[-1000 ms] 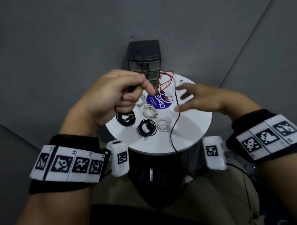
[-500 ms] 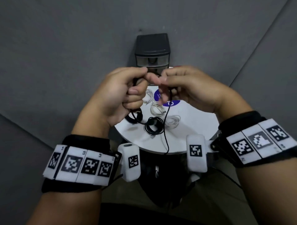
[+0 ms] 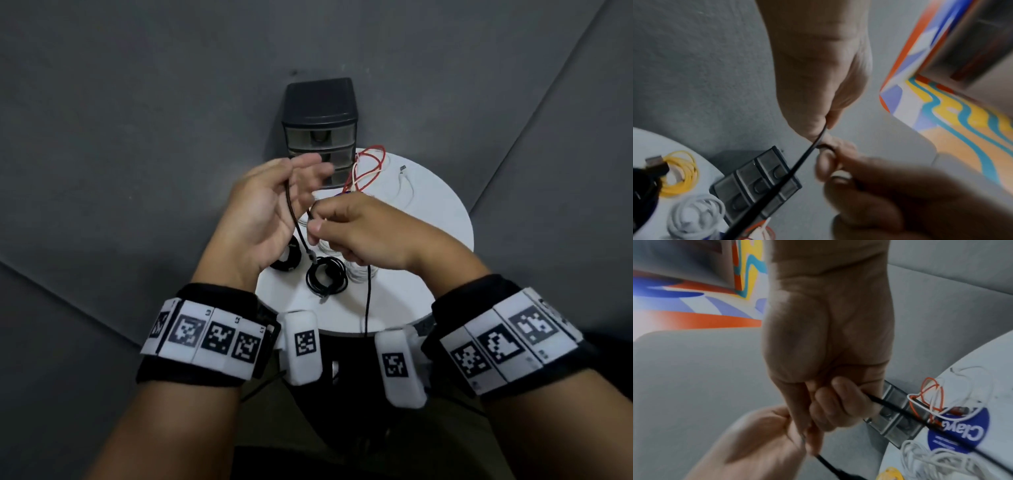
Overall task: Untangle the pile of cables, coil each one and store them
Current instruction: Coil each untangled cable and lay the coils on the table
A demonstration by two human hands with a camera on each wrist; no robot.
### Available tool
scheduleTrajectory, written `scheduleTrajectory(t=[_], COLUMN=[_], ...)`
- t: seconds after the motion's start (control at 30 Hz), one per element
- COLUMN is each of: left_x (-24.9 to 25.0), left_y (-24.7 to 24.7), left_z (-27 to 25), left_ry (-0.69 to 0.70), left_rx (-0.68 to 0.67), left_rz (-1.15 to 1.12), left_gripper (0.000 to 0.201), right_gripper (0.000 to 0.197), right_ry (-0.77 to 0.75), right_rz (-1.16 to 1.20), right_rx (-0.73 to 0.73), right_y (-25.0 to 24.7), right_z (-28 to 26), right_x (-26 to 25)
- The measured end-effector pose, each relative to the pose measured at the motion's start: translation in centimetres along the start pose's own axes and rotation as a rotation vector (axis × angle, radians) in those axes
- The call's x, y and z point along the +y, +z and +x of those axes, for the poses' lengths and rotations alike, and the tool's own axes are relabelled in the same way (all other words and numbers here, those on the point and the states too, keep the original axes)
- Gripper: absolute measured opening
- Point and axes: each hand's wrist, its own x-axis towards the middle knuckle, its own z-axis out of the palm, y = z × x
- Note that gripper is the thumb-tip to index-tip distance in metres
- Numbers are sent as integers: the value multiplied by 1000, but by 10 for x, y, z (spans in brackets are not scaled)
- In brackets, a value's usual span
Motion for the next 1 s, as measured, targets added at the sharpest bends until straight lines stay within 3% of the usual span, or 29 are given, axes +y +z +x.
scheduleTrajectory(t=[0.13,0.2,0.27,0.4,0.5,0.57,0.63,0.77,0.9,1.0], left_x=[-22,-34,-39,-31,-23,-18,-17,-24,-22,-19], left_y=[2,2,1,6,5,1,0,-1,4,7], left_z=[6,3,-4,-15,-17,-15,-13,-13,-11,-14], left_ry=[104,113,108,61,-21,-3,66,127,200,221], left_rx=[74,33,-100,-257,-302,-285,-209,-25,33,-43], left_rz=[243,441,524,374,243,131,57,-58,207,475], left_gripper=[32,31,30,37,43,42,40,35,28,29], right_gripper=[27,24,22,21,30,31,32,31,30,26], right_ry=[7,-34,-94,-94,-38,31,95,78,-26,-52], right_rz=[-5,8,23,101,216,300,342,206,-45,18], right_rx=[-164,-154,-18,300,393,325,167,-54,-85,9], right_y=[-15,-27,-40,-50,-34,-20,-4,14,3,-21], right_z=[-8,-14,-19,-16,-10,-9,-10,-11,-15,-20], right_x=[-8,-14,-16,5,24,30,29,13,-16,-26])
